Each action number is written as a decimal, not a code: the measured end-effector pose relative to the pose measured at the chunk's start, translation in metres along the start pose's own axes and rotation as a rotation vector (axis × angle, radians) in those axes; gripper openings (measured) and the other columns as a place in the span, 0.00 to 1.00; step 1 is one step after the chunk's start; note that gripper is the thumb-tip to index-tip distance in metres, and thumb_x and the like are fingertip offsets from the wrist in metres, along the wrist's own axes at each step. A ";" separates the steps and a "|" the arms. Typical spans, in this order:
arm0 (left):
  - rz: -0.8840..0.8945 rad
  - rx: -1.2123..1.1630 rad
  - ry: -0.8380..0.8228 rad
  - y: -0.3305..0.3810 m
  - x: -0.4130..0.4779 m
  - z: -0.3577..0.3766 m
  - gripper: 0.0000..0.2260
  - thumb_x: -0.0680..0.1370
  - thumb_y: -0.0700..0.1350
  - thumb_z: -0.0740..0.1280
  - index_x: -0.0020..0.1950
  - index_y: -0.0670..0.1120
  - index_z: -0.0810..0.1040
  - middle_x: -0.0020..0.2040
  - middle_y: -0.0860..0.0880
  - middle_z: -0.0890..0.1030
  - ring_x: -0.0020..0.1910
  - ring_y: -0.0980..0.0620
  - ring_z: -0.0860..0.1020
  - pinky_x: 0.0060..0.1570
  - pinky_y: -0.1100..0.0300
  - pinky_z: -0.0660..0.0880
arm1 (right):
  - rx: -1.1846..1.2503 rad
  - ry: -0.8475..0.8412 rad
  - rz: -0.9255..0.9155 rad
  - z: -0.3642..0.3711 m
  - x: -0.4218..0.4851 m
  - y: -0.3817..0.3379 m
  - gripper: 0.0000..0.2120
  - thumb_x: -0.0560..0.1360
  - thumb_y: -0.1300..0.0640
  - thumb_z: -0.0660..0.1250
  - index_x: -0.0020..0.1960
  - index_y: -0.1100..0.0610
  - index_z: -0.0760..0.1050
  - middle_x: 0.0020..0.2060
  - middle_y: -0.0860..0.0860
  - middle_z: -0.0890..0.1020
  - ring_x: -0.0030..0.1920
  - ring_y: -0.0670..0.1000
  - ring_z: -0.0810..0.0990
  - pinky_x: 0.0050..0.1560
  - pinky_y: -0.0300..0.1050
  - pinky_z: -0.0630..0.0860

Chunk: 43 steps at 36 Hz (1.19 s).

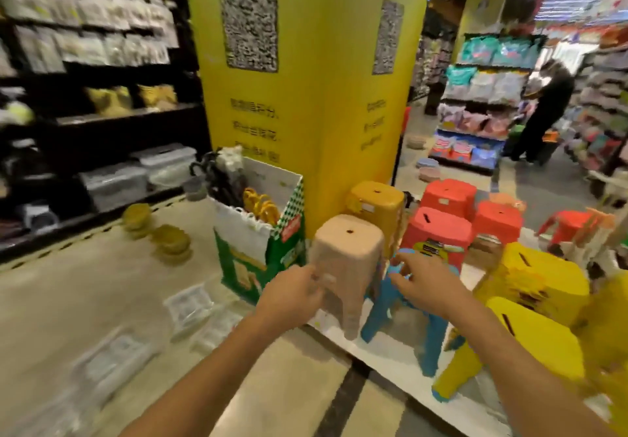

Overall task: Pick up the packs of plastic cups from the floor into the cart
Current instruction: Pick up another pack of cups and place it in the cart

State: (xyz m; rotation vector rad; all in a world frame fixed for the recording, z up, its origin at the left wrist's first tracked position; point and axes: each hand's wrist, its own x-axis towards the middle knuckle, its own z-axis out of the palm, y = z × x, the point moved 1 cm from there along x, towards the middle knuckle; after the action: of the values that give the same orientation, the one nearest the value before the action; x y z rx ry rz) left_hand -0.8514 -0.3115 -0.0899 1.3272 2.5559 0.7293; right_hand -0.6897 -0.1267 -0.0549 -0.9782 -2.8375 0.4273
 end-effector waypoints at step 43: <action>-0.490 -0.062 0.198 -0.374 0.043 -0.147 0.15 0.79 0.52 0.62 0.65 0.53 0.74 0.62 0.52 0.77 0.58 0.52 0.75 0.54 0.56 0.73 | -0.087 -0.295 -0.444 0.167 0.254 -0.360 0.17 0.84 0.44 0.61 0.69 0.49 0.74 0.60 0.48 0.84 0.57 0.51 0.83 0.57 0.54 0.83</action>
State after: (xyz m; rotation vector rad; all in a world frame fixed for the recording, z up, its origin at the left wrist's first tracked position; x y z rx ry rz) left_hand -1.2007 -0.5083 -0.1448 0.5877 2.8131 0.8568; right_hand -1.1331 -0.2784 -0.1037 -0.2871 -3.2339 0.4275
